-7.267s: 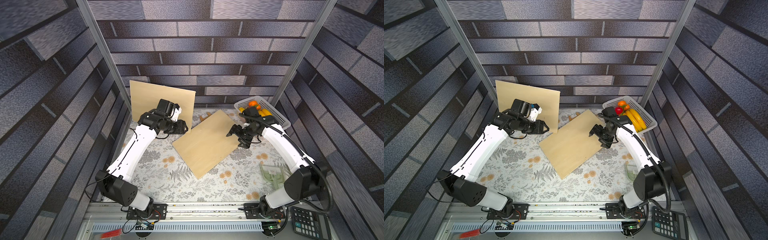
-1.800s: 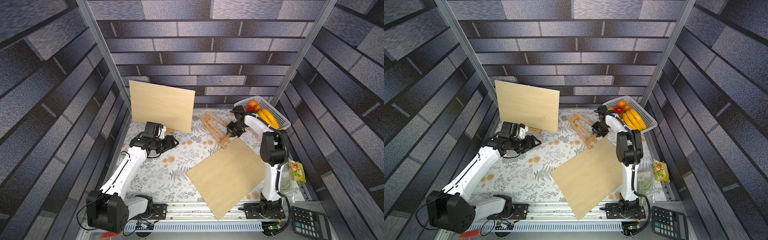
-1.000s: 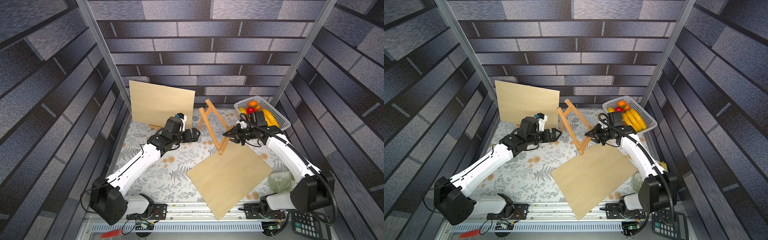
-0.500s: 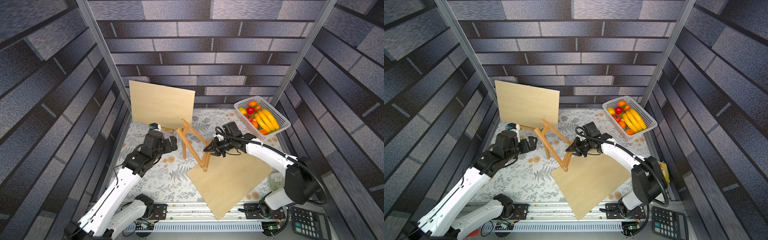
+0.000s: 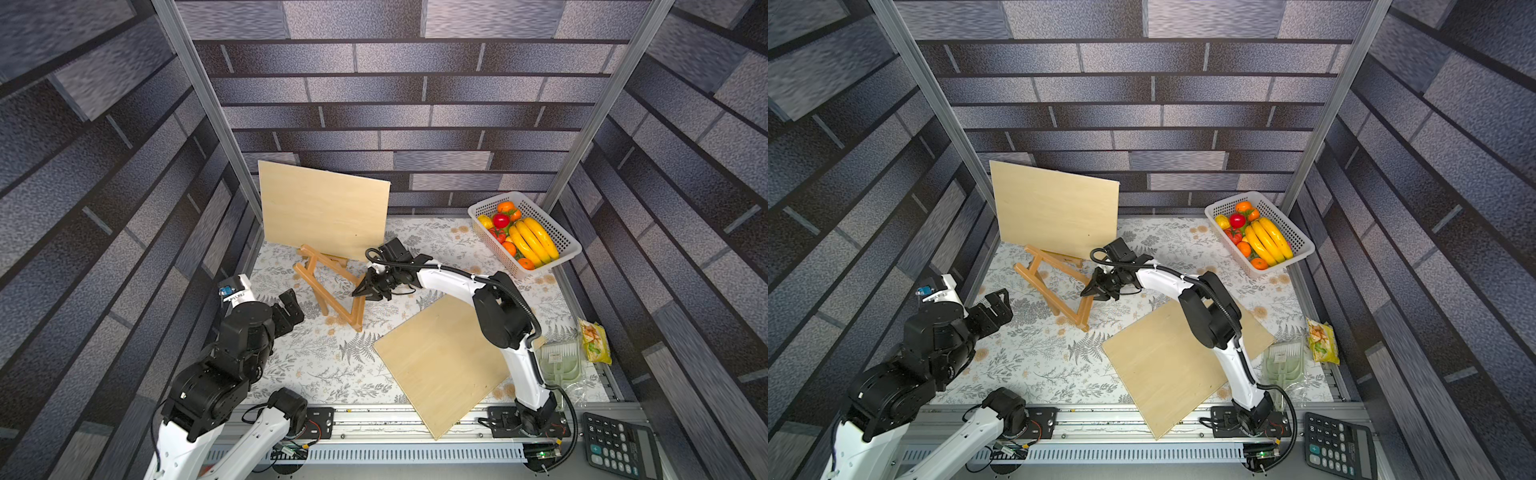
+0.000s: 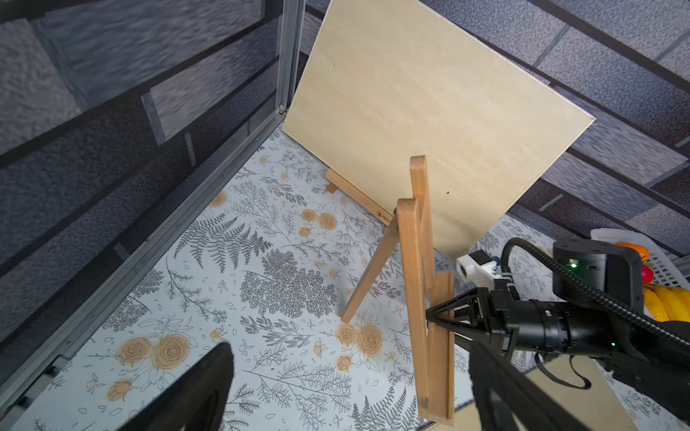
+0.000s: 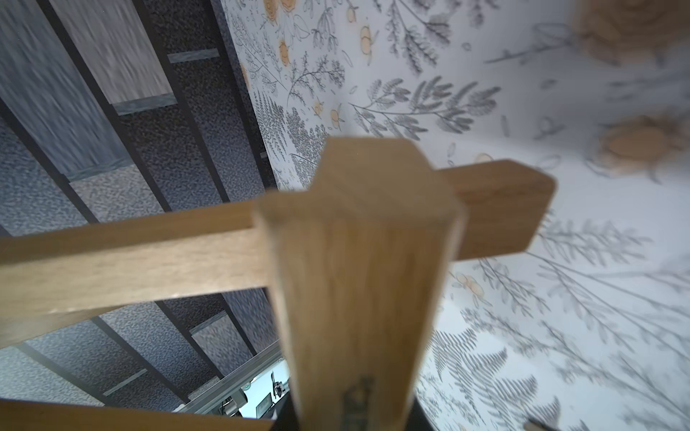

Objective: Assemble the easel
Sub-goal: Place the easel at the center of the board.

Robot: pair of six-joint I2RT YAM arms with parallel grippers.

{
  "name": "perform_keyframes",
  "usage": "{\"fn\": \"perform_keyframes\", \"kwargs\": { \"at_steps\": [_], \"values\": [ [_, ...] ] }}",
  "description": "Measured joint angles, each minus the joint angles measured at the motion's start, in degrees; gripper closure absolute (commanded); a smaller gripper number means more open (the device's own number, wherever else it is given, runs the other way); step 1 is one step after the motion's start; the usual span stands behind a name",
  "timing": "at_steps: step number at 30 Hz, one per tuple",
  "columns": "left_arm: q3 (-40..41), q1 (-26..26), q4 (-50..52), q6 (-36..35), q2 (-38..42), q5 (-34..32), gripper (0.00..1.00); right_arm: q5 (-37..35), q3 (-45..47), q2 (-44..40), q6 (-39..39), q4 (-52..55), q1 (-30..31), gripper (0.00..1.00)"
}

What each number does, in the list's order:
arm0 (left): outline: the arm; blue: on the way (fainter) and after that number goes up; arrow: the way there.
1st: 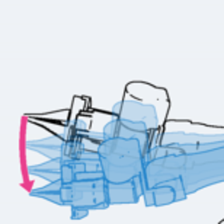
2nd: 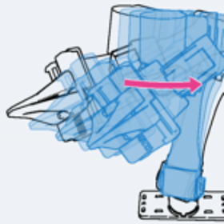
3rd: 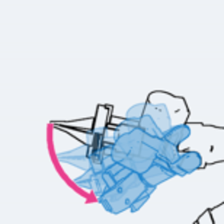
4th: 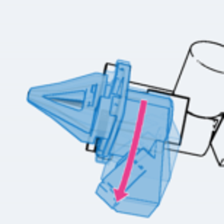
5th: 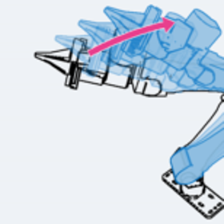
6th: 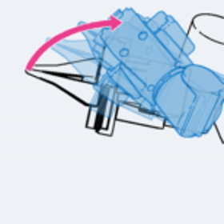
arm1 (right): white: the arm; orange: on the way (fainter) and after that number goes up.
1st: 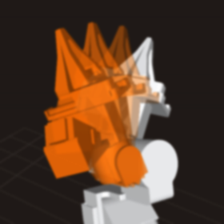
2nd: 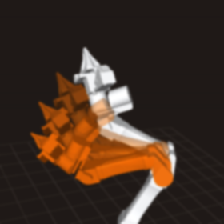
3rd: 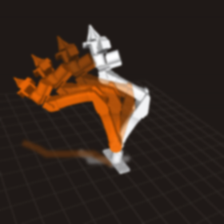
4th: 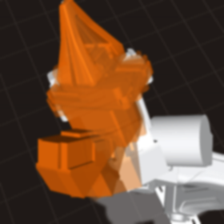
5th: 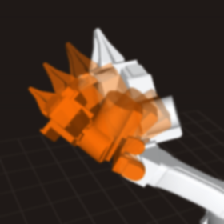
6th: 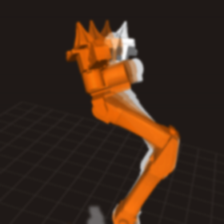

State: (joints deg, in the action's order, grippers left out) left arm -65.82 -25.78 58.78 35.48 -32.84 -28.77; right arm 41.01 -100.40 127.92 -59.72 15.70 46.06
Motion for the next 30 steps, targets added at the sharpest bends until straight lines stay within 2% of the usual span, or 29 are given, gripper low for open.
{"fn": "perform_keyframes", "kwargs": {
  "at_steps": [6,10,14,19,20,21,22,24,28,29,30],
  "values": [
    [-0.98,0.02,0.28,-1.46,-1.88,0.02,0.0,0.0,-1.53,3.67,-2.99,-6.29,1.62,1.0],
    [-0.52,0.07,0.13,-2.21,-3.32,0.7,0.0,-0.02,1.14,3.98,-2.71,-9.2,1.42,1.0],
    [0.94,0.44,-0.63,-2.8,-4.92,2.03,0.0,1.4,6.34,3.98,-0.63,-12.66,0.33,1.0],
    [3.58,1.57,-2.4,-3.23,-6.08,3.98,0.0,1.97,6.95,3.74,5.31,-12.15,-0.81,1.0],
    [4.04,1.95,-2.64,-3.32,-6.16,4.46,0.0,1.97,7.23,3.63,6.4,-12.07,-0.9,0.97],
    [4.31,2.34,-2.82,-3.37,-6.27,4.81,0.0,1.97,7.58,3.45,7.19,-12.09,-0.98,0.88],
    [4.39,2.82,-2.95,-3.43,-6.32,5.18,0.0,1.99,8.31,3.06,8.09,-12.17,-1.11,0.75],
    [4.39,3.91,-3.5,-3.61,-6.49,6.12,0.0,1.53,9.68,2.16,9.42,-11.87,-1.4,0.58],
    [4.39,5.14,-4.96,-4.24,-6.69,7.58,0.0,0.07,12.35,1.68,11.76,-9.7,-2.45,0.35],
    [4.39,5.2,-5.25,-4.5,-6.73,7.82,0.0,0.42,12.7,1.44,12.17,-9.99,-2.73,0.34],
    [4.39,5.2,-5.6,-4.74,-6.78,8.07,0.0,-0.28,13.0,0.92,12.59,-9.99,-2.86,0.28]
  ]
}}
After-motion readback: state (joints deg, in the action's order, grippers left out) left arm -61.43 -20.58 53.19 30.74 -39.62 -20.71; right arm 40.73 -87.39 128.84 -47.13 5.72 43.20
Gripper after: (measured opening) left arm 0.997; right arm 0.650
